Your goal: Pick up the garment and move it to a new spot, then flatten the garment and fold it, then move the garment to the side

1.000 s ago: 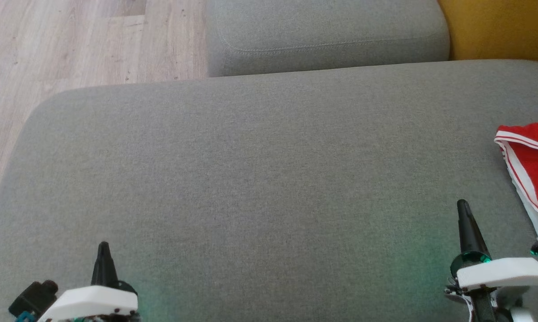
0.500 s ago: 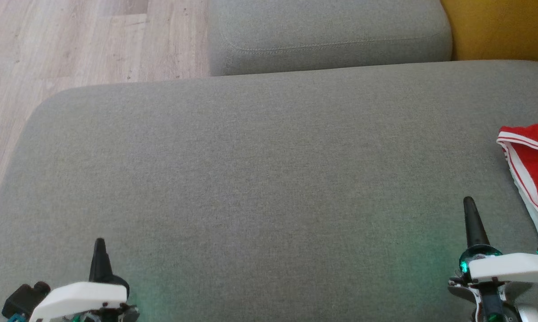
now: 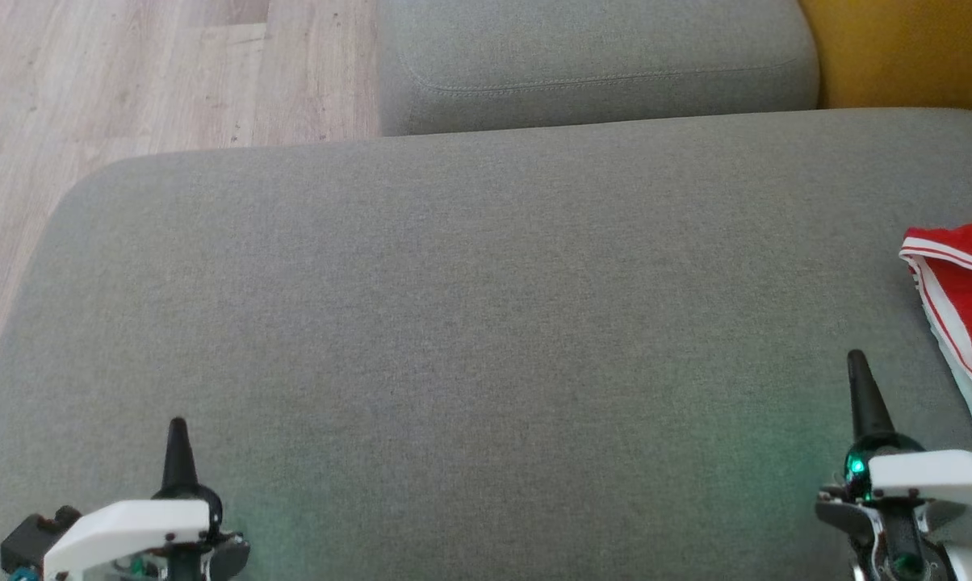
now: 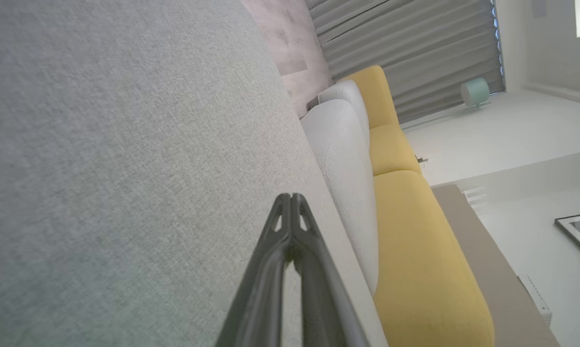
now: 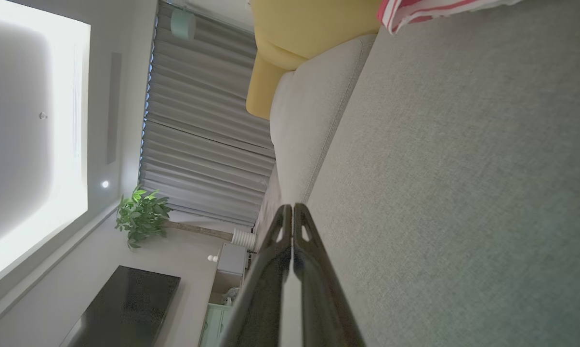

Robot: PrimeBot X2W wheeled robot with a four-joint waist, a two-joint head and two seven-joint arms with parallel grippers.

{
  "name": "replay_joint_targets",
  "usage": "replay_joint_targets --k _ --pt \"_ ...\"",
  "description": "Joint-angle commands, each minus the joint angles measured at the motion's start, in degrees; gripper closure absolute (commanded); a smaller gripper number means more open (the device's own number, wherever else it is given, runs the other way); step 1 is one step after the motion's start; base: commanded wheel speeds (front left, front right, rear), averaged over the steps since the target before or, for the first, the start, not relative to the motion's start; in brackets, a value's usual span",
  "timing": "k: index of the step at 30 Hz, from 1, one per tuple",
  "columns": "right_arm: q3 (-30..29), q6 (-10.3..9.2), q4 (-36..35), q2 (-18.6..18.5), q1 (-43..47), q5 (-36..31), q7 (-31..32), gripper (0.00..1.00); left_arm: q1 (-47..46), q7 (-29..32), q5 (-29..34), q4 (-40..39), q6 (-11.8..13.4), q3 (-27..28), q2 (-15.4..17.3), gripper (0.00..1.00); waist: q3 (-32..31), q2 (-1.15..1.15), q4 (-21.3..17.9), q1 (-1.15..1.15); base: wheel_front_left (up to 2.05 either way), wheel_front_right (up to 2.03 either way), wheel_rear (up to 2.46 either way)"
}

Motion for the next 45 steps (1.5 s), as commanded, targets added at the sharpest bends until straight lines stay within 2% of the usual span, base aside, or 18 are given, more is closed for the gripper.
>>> replay_joint_targets --k 1,29,45 --pt "0.5 -0.03 -1.6 -0.9 -3.4 1.8 0.2 1.00 -3.1 0.5 -1.6 -2.0 -0.7 1.9 0.2 1.00 0.0 0.00 0.0 0.00 0.00 0.00 0.00" --pt "-1.5 -0.04 2.0 -0.7 -6.9 19.9 2.0 1.00 -5.4 4.3 -19.8 -2.4 -3.8 5.1 -0.9 1.00 0.2 0.00 0.6 0.00 0.00 0.00 0.00" --pt "-1.9 -0.04 2.1 -0.5 -6.9 19.9 2.3 1.00 -5.5 4.3 -20.1 -2.4 -3.8 5.2 -1.0 1.00 0.2 0.00 0.6 0.00 0.00 0.00 0.00"
